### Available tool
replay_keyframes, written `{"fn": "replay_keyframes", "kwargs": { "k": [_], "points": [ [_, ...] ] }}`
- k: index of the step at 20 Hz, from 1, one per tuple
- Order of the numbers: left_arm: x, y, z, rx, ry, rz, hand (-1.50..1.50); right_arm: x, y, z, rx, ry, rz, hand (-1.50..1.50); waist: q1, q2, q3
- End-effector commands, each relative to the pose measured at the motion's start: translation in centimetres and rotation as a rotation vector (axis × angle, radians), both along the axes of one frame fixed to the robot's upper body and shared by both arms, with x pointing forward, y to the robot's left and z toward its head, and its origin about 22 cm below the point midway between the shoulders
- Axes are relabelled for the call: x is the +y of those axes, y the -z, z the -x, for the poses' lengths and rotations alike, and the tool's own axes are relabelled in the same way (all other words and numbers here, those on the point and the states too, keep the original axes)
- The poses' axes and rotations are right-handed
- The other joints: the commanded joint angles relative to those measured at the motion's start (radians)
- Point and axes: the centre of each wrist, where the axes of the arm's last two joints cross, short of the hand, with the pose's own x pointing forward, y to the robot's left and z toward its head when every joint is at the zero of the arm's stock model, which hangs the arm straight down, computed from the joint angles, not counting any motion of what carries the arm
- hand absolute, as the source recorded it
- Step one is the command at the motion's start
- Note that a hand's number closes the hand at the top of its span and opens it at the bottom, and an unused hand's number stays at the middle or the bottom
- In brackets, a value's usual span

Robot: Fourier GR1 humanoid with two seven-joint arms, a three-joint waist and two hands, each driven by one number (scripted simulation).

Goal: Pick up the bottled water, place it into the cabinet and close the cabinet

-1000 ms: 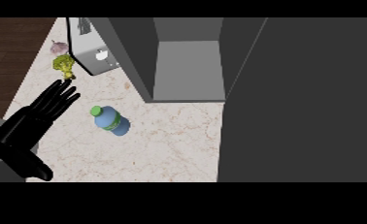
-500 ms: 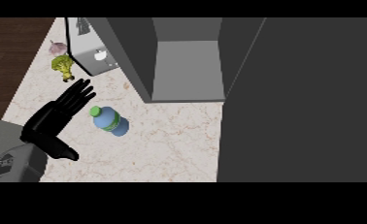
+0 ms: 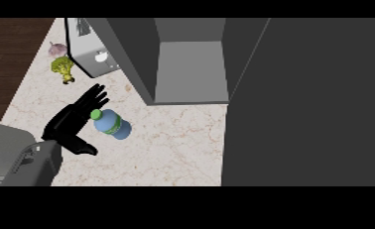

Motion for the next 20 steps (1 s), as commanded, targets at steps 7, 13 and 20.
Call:
{"fn": "replay_keyframes", "kwargs": {
  "k": [7, 13, 20],
  "points": [
    [-1.9, 2.1, -0.3, -0.014, 0.039, 0.077, -1.50, 0.1, 0.3, 0.2, 0.000, -0.009, 0.002, -1.50, -0.008, 0.004, -0.001],
    [-2.2, 2.9, 0.1, -0.002, 0.032, 0.080, -1.50, 0.1, -0.3, 0.3, -0.008, -0.037, -0.008, -1.50, -0.021, 0.010, -0.003],
    [-4.2, 4.6, 1.1, 0.044, 0.089, 0.179, -1.50, 0.3, 0.2, -1.2, -0.009, -0.024, -0.009, -1.50, -0.008, 0.009, -0.003]
  ]
}}
